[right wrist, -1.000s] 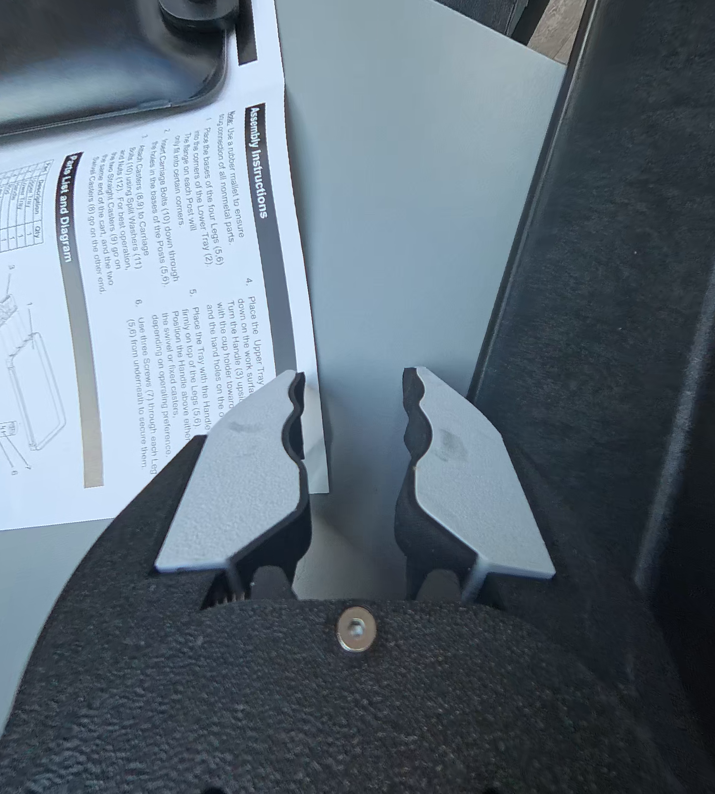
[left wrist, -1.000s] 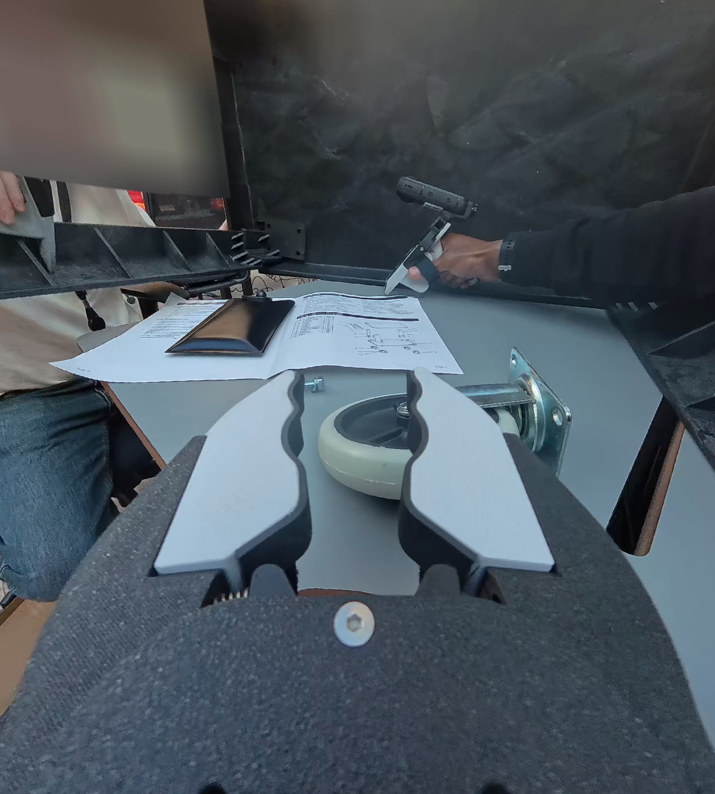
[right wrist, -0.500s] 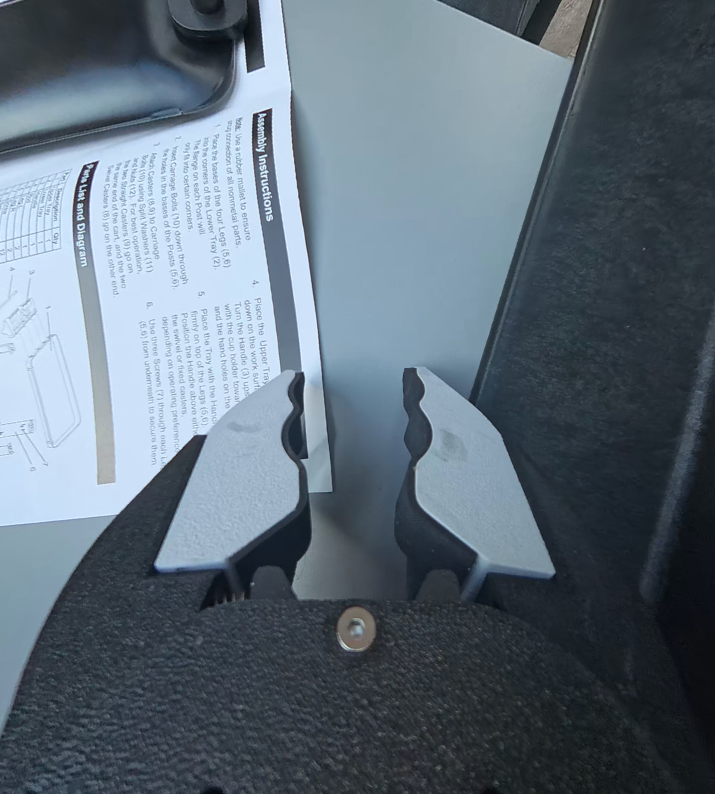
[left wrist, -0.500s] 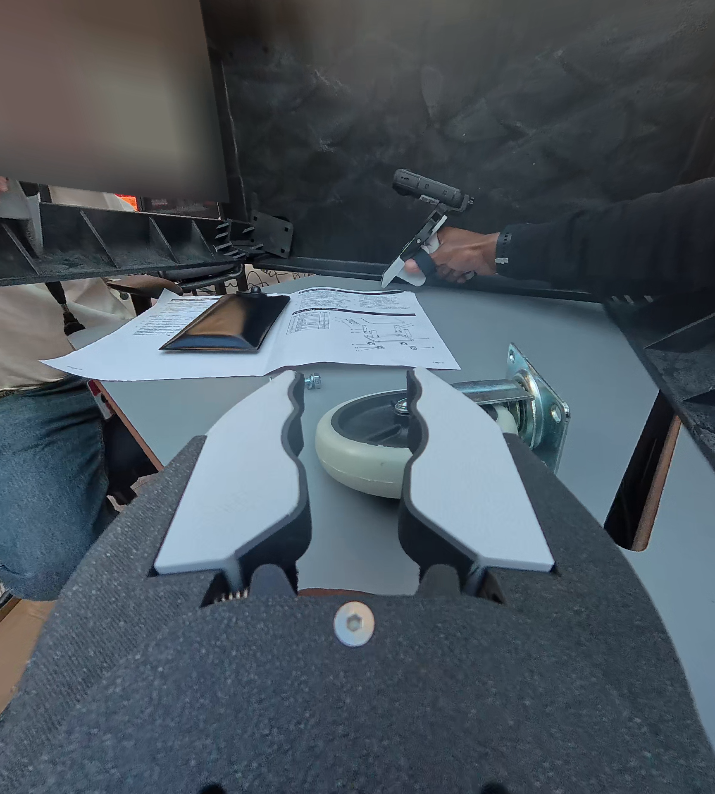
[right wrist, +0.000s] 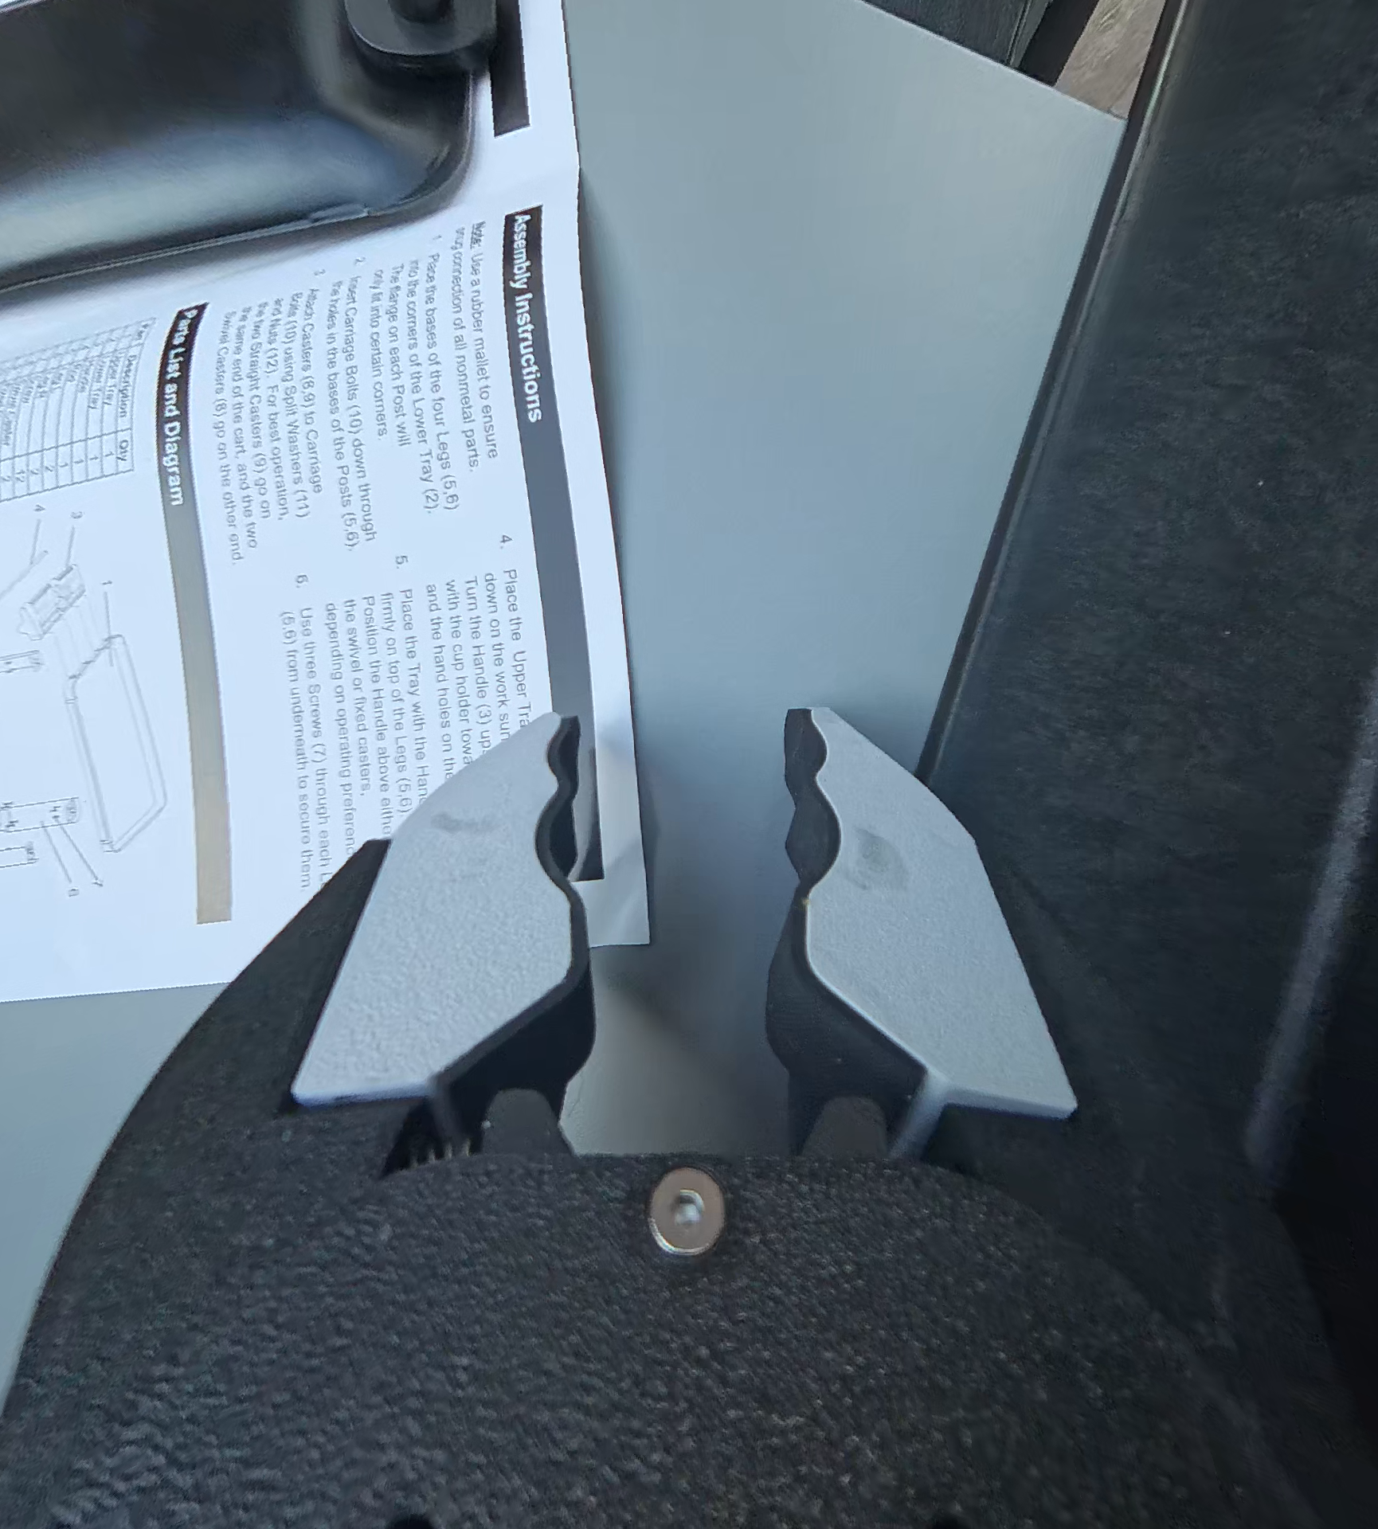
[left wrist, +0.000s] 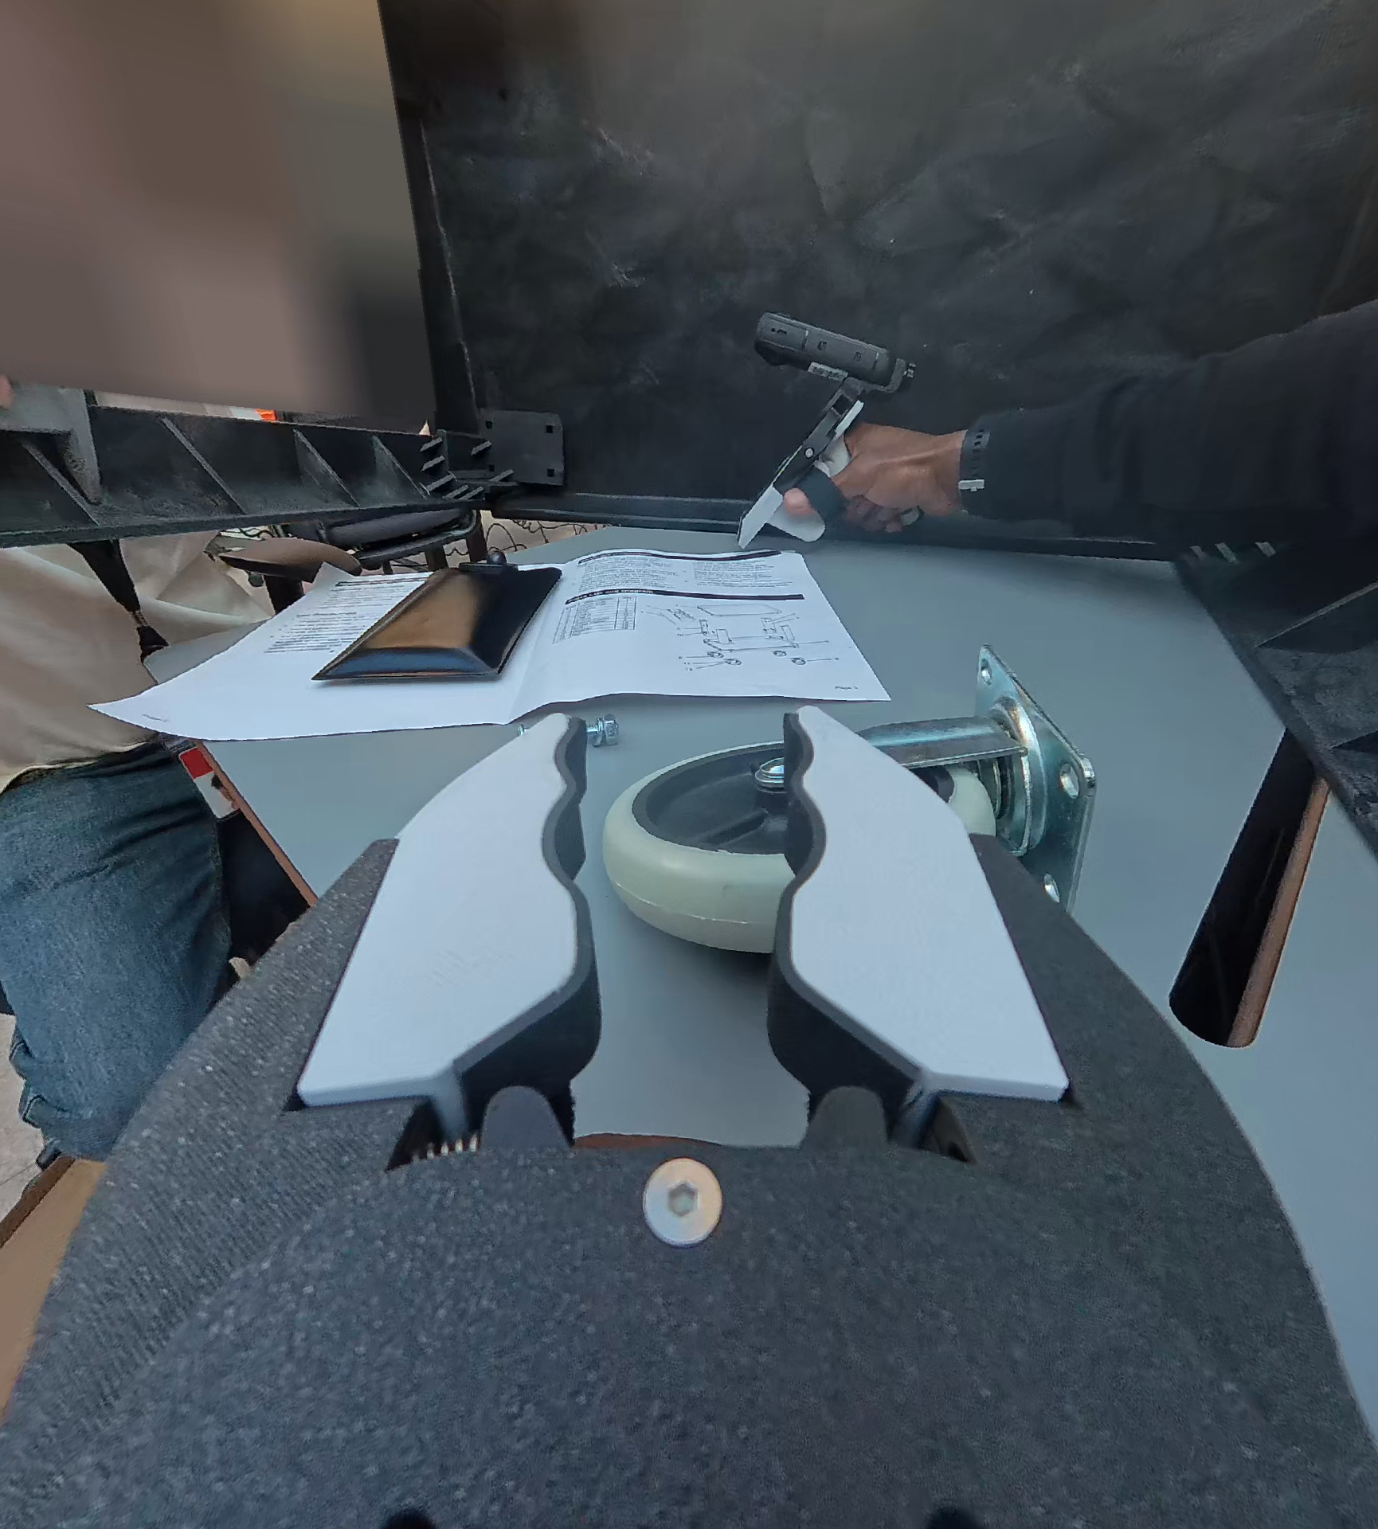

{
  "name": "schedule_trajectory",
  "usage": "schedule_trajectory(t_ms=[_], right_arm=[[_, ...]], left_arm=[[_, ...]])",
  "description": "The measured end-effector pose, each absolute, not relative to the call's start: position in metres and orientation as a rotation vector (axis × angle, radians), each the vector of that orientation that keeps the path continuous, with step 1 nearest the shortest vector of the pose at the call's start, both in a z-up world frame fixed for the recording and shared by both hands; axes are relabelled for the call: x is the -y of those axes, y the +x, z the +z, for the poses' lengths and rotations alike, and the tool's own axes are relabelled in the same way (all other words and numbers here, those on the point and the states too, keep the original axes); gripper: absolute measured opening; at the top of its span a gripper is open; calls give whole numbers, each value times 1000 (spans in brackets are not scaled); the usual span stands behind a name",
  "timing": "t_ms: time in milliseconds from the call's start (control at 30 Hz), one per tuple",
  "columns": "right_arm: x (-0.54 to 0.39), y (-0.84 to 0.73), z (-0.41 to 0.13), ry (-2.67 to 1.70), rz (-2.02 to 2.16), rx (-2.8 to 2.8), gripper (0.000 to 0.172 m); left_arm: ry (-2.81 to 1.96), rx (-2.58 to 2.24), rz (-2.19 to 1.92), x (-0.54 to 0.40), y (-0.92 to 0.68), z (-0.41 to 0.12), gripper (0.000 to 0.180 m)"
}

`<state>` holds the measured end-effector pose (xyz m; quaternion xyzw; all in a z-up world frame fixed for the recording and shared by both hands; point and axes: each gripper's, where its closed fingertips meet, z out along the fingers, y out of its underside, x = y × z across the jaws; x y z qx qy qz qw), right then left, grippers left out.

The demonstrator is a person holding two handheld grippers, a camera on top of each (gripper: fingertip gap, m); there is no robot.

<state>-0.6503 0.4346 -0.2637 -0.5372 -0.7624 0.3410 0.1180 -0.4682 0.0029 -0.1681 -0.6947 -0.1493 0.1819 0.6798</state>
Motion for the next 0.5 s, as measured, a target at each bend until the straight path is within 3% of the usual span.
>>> schedule_trajectory(t_ms=[367,500], right_arm=[[-430,-646,-261,-1594,1101,2270,50],[-431,-649,-262,-1584,1048,2289,42]], left_arm=[[-1570,340,456,18,-505,-156,45],[-1674,316,469,5,-554,-154,45]])
